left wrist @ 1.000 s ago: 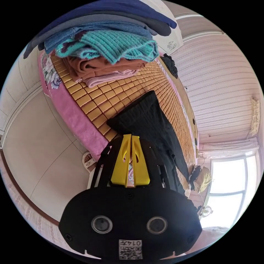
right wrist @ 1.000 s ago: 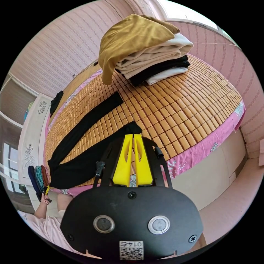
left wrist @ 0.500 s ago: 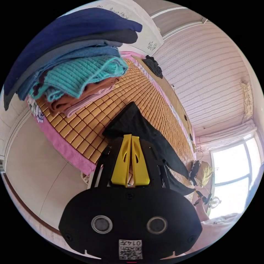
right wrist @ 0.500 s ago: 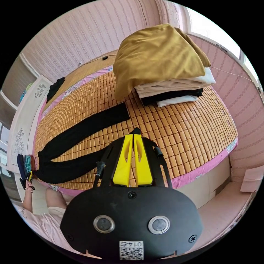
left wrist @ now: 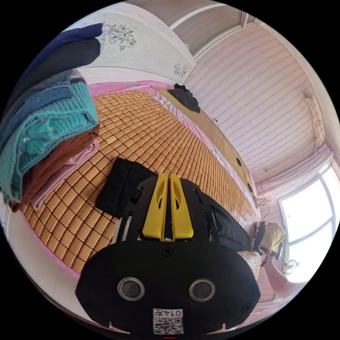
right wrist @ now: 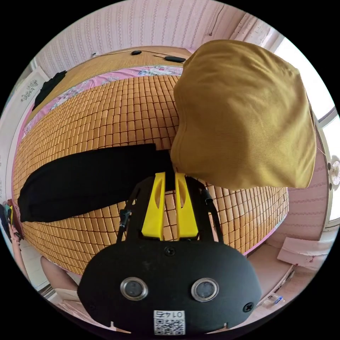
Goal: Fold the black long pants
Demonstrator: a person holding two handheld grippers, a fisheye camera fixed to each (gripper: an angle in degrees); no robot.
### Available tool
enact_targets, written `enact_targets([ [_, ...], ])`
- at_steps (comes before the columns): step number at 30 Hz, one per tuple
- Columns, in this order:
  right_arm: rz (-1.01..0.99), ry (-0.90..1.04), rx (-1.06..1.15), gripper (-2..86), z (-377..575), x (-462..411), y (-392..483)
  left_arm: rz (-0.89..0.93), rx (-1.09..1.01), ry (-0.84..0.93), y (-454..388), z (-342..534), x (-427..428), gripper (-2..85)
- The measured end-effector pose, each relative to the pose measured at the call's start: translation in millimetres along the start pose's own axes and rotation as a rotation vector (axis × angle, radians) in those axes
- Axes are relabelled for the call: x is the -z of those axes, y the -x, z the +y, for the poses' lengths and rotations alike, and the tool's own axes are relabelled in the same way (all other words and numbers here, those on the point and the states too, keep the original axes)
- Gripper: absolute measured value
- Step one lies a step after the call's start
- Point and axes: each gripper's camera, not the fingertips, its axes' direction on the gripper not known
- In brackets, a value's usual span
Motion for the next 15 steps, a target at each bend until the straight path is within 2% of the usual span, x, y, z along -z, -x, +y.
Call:
enact_targets([
  [3,-0.032,0.01,0.057,2.9,-0.7,-18.8,28.7,-0.064,-0.065,0.172,-21.0,9.3,-34.8,-1.0],
  [6,0.078,-0.012,0.113,0.2,-0.6,-33.5,52.6,-0.182,-0.102,0.381,-37.8,19.1,-71.2,-1.0],
  [7,0.127,-0.021,0.156,-0.3,-0.8,-35.1,59.1,-0.211,-0.166,0.357,-48.6,22.0,-71.1,-1.0],
  [10,0.168,0.005,0.231,-0.7,-2.1,-35.5,63.4,-0.235,-0.2,0.428,-63.8,20.3,-72.2,-1.0],
  [15,-0.014,0.086,0.191,-0.9,39.0,-29.6,24.4,-0.326,-0.363,0.544,-80.5,35.3,-57.4,-1.0],
])
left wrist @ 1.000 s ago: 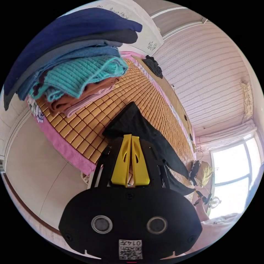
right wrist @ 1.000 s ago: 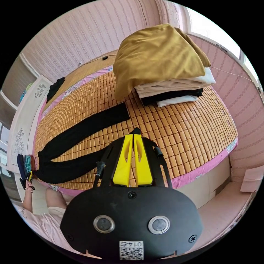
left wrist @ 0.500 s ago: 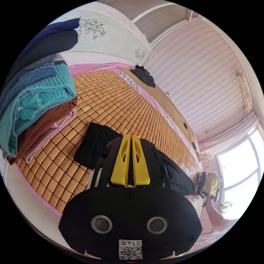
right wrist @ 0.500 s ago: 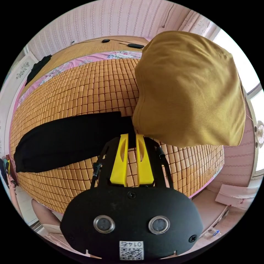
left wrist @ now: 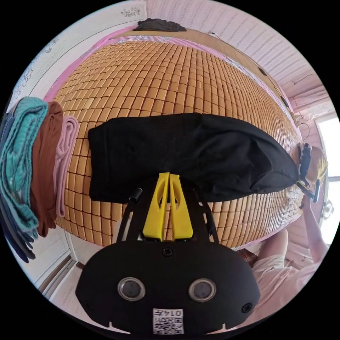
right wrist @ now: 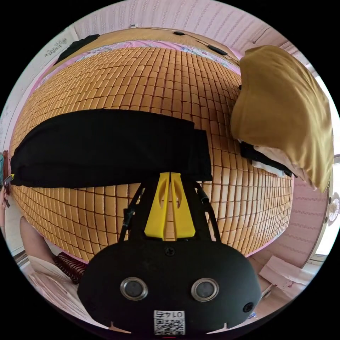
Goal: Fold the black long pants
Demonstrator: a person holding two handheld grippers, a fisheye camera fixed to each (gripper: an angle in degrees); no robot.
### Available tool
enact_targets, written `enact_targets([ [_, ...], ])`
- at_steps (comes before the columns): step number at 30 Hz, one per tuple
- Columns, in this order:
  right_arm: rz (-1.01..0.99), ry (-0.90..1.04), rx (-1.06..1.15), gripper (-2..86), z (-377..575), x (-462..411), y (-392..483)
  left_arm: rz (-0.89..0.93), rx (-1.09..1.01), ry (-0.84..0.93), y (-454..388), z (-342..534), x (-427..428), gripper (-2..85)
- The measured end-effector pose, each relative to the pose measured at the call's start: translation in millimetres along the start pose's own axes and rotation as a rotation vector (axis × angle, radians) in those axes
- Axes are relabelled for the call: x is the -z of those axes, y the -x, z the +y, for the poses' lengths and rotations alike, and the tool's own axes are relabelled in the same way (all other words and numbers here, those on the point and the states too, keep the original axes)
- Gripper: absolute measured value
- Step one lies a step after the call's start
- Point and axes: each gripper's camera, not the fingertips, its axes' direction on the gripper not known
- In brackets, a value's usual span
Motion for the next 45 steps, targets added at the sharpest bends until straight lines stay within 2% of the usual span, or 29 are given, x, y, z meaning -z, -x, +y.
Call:
enact_targets([
  [3,-0.047,0.017,0.011,-0.9,60.7,0.2,-7.4,0.001,-0.021,0.041,1.4,29.1,4.6,-1.0],
  [6,-0.051,0.033,0.033,-0.7,115.4,-1.0,-4.9,0.081,0.072,0.027,11.8,59.7,11.1,-0.9],
  [10,-0.058,-0.065,-0.143,0.6,165.1,9.8,-25.5,0.12,0.134,-0.089,1.3,92.4,30.3,-0.3],
  [12,-0.086,-0.109,-0.197,4.1,175.2,12.6,-36.8,0.133,0.083,-0.154,-17.0,102.7,45.4,0.6],
  [14,-0.149,-0.112,-0.235,7.2,177.8,4.3,-47.7,0.132,-0.056,-0.215,-54.4,111.7,65.8,1.8],
  [17,-0.232,-0.05,-0.234,8.5,172.5,-17.4,-52.2,0.136,-0.274,-0.213,-116.4,116.2,78.1,4.3],
  [20,-0.222,-0.017,-0.232,6.4,172.0,-27.4,-53.7,0.057,-0.484,-0.15,-187.0,117.2,71.3,5.8],
  [23,-0.23,-0.034,-0.191,1.7,175.8,-24.0,-55.6,0.003,-0.599,-0.089,-241.9,114.0,49.7,7.1],
  [27,-0.241,-0.092,-0.155,-0.2,181.2,-7.0,-65.9,-0.118,-0.655,0.072,-281.2,105.6,6.0,8.0],
  [29,-0.283,-0.185,-0.158,-0.5,188.2,16.6,-79.4,-0.147,-0.666,0.152,-294.8,103.0,-9.3,5.5],
  [31,-0.302,-0.254,-0.162,-0.5,197.2,32.0,-89.8,-0.172,-0.638,0.141,-299.8,102.4,-5.4,1.9],
  [32,-0.248,-0.279,-0.185,-0.4,205.6,37.1,-96.4,-0.173,-0.66,0.136,-303.2,105.4,-1.2,0.3],
  [35,-0.162,-0.237,-0.252,0.0,227.8,18.6,-114.3,-0.181,-0.728,0.094,-309.3,122.6,19.8,-0.7],
  [37,-0.258,-0.159,-0.287,0.3,236.2,-6.9,-122.5,-0.151,-0.76,0.062,-310.3,136.1,31.3,-0.9],
  [40,-0.355,-0.188,-0.341,2.2,244.3,-27.3,-119.6,-0.152,-0.766,0.065,-309.7,151.2,29.3,-0.9],
  [43,-0.536,-0.181,-0.401,10.4,240.4,-46.0,-120.0,-0.146,-0.741,0.081,-310.7,155.6,21.6,-0.9],
  [45,-0.639,-0.197,-0.437,11.9,238.9,-52.7,-121.1,-0.145,-0.735,0.076,-312.6,156.4,21.1,-0.9],
])
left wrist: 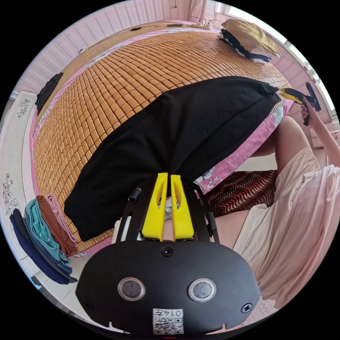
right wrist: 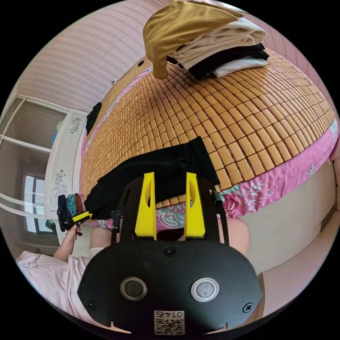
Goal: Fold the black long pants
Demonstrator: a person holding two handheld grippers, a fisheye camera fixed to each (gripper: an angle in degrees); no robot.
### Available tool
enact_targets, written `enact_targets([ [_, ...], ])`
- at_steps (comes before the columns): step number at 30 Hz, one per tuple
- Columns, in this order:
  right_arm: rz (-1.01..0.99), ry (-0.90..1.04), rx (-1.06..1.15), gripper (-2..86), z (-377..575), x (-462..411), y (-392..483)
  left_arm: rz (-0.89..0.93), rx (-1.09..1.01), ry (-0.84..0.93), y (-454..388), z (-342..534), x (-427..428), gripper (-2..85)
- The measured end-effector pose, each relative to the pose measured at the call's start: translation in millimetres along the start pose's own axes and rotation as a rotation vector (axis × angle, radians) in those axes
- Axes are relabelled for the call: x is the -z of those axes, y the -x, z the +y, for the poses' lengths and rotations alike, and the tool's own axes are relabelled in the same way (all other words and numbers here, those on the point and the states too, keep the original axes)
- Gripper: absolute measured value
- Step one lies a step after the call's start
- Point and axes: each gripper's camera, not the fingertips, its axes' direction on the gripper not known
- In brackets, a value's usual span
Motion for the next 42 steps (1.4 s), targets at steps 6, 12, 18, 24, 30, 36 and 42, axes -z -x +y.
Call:
enact_targets([
  [6,-0.047,0.032,-0.133,3.7,-19.8,-26.5,-9.6,-0.015,-0.01,-0.003,-4.9,-1.1,-1.2,-1.0],
  [12,-0.144,-0.208,0.106,1.4,-14.0,46.9,33.7,-0.023,-0.05,-0.2,-3.1,14.4,37.5,-1.0],
  [18,0.03,0.031,-0.118,1.3,0.5,1.1,-24.5,0.044,-0.147,-0.139,-19.1,29.8,2.6,-0.9],
  [24,0.119,0.045,-0.064,1.4,-5.6,-1.4,14.3,-0.044,-0.223,0.019,-43.6,17.3,-35.8,-0.8],
  [30,0.213,0.034,-0.081,2.2,-11.5,10.6,43.2,0.035,-0.119,0.016,-29.6,19.2,-43.3,0.6],
  [36,0.351,0.011,0.002,0.3,-17.8,17.2,100.3,0.182,-0.044,0.002,-12.2,31.1,-40.9,4.2],
  [42,0.339,0.021,0.325,-0.2,-33.1,-13.8,229.0,0.163,-0.057,0.069,-13.2,46.7,-53.3,4.5],
])
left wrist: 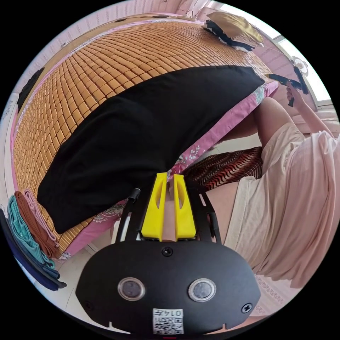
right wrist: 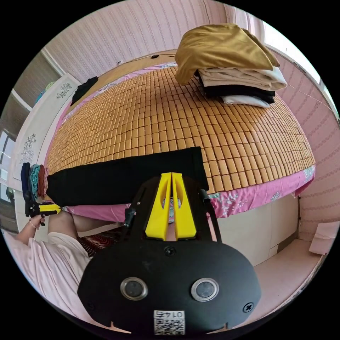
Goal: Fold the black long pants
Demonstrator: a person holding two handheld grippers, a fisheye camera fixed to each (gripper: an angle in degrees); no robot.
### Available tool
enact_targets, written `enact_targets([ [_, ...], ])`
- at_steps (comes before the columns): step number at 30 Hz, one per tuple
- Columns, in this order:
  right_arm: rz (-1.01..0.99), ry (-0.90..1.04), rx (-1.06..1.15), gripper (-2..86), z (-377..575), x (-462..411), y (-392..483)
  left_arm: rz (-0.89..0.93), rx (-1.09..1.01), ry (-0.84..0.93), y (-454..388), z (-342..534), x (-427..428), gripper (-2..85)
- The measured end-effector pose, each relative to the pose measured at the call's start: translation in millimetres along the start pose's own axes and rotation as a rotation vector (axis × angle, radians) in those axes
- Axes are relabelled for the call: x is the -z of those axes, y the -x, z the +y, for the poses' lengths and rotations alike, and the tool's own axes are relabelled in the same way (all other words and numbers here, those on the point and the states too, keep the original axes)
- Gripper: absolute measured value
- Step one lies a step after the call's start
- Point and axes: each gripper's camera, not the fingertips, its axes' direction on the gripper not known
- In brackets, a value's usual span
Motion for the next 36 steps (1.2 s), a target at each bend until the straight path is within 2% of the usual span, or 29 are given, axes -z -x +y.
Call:
enact_targets([
  [6,-0.085,0.138,0.433,-0.3,-45.6,-27.7,156.9,0.024,0.048,-0.069,1.7,22.3,14.4,4.8],
  [8,-0.154,0.196,0.596,-0.3,-53.0,-39.2,218.7,0.01,0.069,-0.138,-2.2,25.4,22.5,4.3],
  [11,-0.154,0.279,0.729,-0.3,-55.1,-57.8,278.2,0.039,0.107,-0.249,-5.9,17.9,24.1,3.5],
  [13,-0.079,0.339,0.778,-0.3,-55.7,-71.5,299.8,0.058,0.122,-0.282,-9.8,6.5,17.2,3.2],
  [14,-0.061,0.295,0.785,-0.4,-60.7,-65.8,306.9,0.075,0.111,-0.296,-14.1,-2.5,10.5,3.0],
  [18,-0.066,0.411,0.797,-0.4,-92.0,-58.1,330.6,0.094,0.076,-0.266,-29.1,-29.7,-16.8,2.4],
  [20,-0.097,0.368,0.832,-0.3,-120.9,-41.7,355.5,-0.005,0.017,-0.195,-45.4,-41.4,-29.9,1.9],
  [22,-0.084,0.36,0.873,-0.4,-144.1,-40.8,382.9,-0.066,-0.03,-0.198,-53.8,-40.3,-30.8,1.0],
  [25,-0.006,0.375,0.96,-0.4,-173.2,-59.0,433.7,-0.059,-0.022,-0.213,-51.2,-32.9,-30.1,-0.3],
  [27,0.031,0.417,0.999,-0.4,-181.6,-74.9,457.9,-0.052,0.008,-0.257,-48.3,-27.3,-23.5,-0.7],
  [28,0.047,0.499,1.032,-0.4,-181.3,-89.9,469.8,-0.049,0.018,-0.278,-47.6,-24.9,-21.0,-0.9],
  [29,0.059,0.479,1.074,-0.5,-182.3,-90.5,479.8,-0.046,0.02,-0.27,-47.0,-24.8,-23.9,-0.9],
  [32,0.135,0.605,1.17,-0.5,-192.5,-92.5,505.3,-0.042,0.002,-0.222,-44.7,-23.5,-40.9,-1.0],
  [35,0.133,0.52,1.171,-0.5,-206.1,-85.4,522.8,-0.011,0.022,-0.234,-39.3,-17.2,-42.3,-1.0],
  [36,0.148,0.547,1.165,-0.5,-207.1,-92.5,523.7,-0.012,0.024,-0.236,-38.8,-16.4,-42.9,-1.0],
])
